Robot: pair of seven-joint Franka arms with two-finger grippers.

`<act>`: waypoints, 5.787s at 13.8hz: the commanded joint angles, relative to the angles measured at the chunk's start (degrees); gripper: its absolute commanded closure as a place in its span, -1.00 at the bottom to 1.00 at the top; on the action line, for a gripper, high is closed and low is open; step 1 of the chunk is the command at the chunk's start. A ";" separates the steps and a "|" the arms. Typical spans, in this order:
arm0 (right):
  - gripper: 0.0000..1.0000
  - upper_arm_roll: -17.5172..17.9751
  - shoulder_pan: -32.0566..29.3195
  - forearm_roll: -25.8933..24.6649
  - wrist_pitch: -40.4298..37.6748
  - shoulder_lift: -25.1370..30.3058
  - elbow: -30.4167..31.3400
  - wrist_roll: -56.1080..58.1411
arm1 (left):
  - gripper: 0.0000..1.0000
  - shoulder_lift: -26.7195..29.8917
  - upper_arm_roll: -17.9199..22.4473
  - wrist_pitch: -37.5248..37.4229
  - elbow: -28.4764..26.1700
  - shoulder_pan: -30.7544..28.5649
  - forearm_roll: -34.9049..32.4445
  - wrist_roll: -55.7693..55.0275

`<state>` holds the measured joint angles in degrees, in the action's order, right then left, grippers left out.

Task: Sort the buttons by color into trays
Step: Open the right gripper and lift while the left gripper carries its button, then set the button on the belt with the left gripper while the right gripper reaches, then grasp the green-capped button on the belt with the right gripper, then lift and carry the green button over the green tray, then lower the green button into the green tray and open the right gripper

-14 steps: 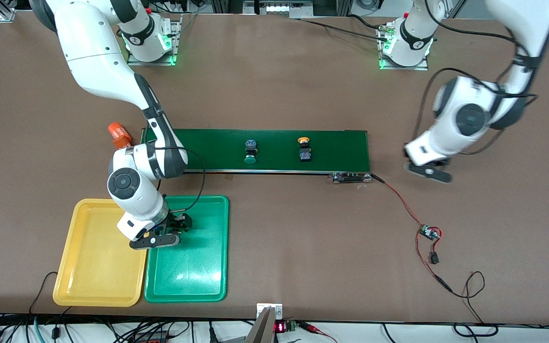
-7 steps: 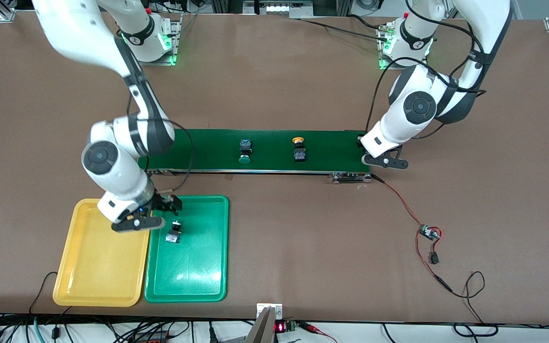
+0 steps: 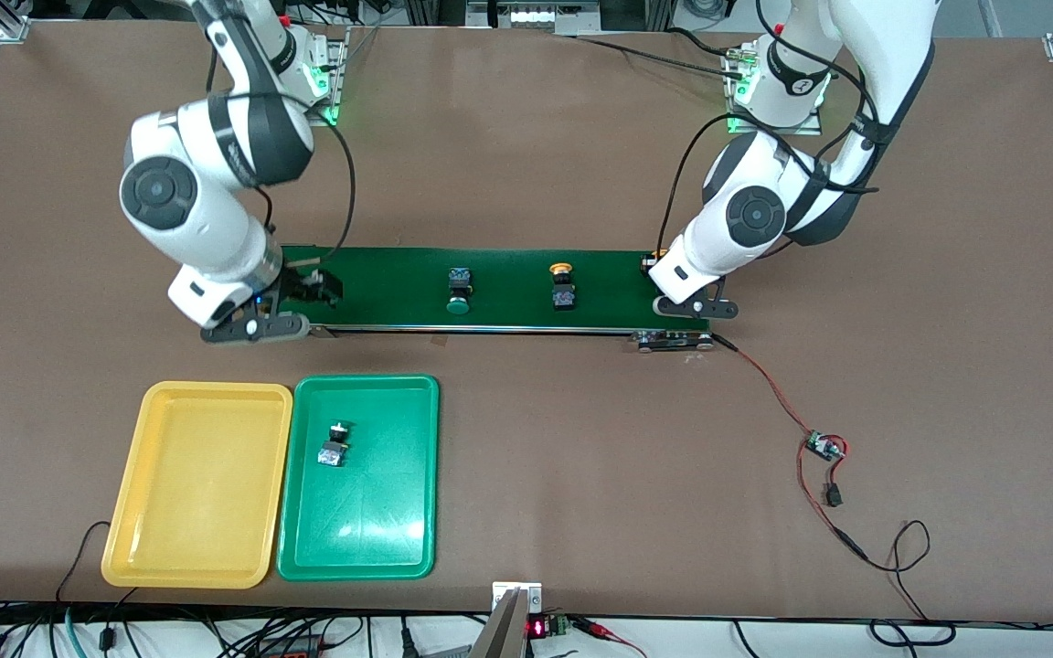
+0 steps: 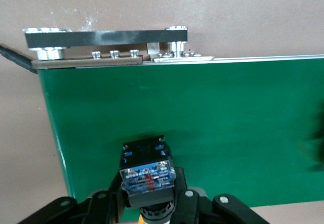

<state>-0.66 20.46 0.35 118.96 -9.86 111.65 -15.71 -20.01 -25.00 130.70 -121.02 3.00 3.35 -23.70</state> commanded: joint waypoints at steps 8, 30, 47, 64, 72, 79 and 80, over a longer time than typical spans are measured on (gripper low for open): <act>-1.00 8.73 -0.33 -0.96 11.12 5.47 12.54 -5.65 | -1.00 1.90 9.86 -1.07 12.29 -0.10 0.42 0.93; -1.00 12.26 0.28 -0.43 18.76 -6.56 11.48 -21.47 | -1.00 12.45 17.53 -32.61 32.43 -13.63 -0.63 19.56; 0.94 11.65 -2.87 -3.07 11.43 -7.10 1.94 -11.66 | -1.00 13.24 17.79 -39.47 36.47 -13.72 -1.15 21.33; 0.93 4.18 -12.11 -3.51 5.05 -30.82 -33.16 19.05 | -1.00 15.88 17.53 -42.37 35.59 -13.72 -3.27 24.41; 0.85 4.35 -5.60 -3.16 12.44 -34.78 -32.99 7.80 | -1.00 16.32 16.48 -44.84 35.77 -13.37 -3.53 20.63; -0.45 4.27 -4.82 -3.25 12.53 -35.22 -31.94 7.00 | -1.00 16.94 16.47 -42.99 35.59 -13.90 -2.91 24.05; -0.62 4.26 -4.55 -3.25 12.53 -35.05 -31.94 7.27 | -1.00 16.94 16.56 -42.99 35.59 -13.90 -2.91 24.05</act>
<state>3.52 15.26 -2.81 131.72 -44.58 80.30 -7.51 -3.99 -8.07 87.53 -85.19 -10.41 1.23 -0.99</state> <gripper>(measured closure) 0.278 0.000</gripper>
